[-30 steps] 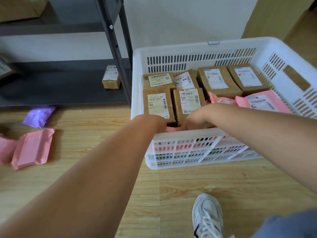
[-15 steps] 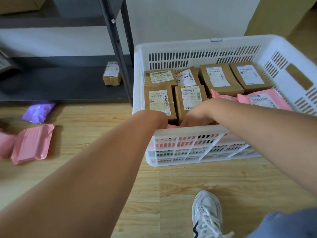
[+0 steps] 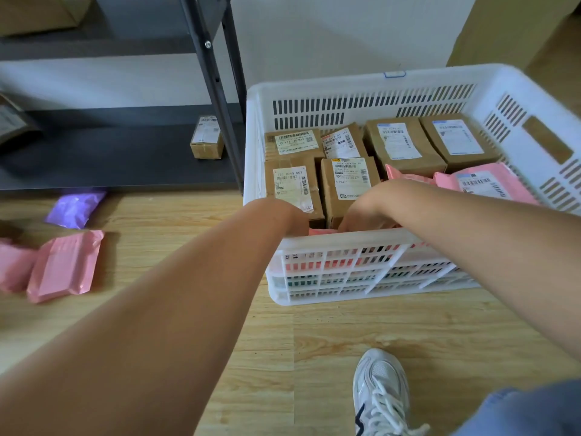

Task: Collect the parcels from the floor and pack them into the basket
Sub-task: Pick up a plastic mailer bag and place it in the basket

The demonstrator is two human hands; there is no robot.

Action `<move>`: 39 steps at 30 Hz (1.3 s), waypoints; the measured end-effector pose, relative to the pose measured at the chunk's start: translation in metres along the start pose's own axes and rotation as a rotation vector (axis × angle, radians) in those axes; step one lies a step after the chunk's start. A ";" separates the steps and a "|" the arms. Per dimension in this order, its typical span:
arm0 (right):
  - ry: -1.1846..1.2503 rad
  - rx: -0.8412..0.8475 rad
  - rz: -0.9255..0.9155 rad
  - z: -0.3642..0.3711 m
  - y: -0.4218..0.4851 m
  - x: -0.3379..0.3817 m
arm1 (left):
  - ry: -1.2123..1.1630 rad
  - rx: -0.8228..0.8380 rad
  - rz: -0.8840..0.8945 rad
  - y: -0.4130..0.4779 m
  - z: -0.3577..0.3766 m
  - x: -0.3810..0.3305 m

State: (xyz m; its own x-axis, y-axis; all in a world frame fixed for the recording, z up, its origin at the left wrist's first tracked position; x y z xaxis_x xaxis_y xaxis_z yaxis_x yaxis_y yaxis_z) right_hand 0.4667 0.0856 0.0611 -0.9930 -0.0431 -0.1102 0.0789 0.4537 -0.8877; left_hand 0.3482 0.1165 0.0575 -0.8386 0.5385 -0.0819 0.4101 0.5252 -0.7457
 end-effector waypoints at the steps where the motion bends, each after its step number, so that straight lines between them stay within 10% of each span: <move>1: -0.014 0.011 0.011 0.001 0.002 0.000 | 0.003 0.035 -0.011 0.002 0.001 0.002; 23: 0.068 0.031 0.043 -0.003 0.025 0.003 | -0.175 0.044 -0.042 0.018 0.007 0.010; 29: 0.371 -0.050 -0.003 -0.016 0.008 -0.005 | -0.138 -0.259 0.048 0.002 -0.011 0.003; 39: 0.719 -0.729 -0.100 -0.050 -0.075 0.022 | -0.304 -0.941 -0.004 -0.104 -0.028 0.053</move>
State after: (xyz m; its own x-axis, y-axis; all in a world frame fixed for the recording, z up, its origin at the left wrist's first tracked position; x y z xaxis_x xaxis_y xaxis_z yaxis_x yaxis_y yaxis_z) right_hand 0.4346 0.0950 0.1476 -0.8290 0.3236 0.4560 0.1580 0.9179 -0.3641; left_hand 0.2710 0.1091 0.1498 -0.8428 0.4128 -0.3452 0.4145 0.9071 0.0728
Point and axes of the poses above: each hand's wrist, its own y-axis towards the middle knuckle, its own z-axis out of the palm, x = y × z, the point moved 6 cm from there along y, towards the middle knuckle, and after that the axes turned 10 degrees about z, right-handed, at the moved point
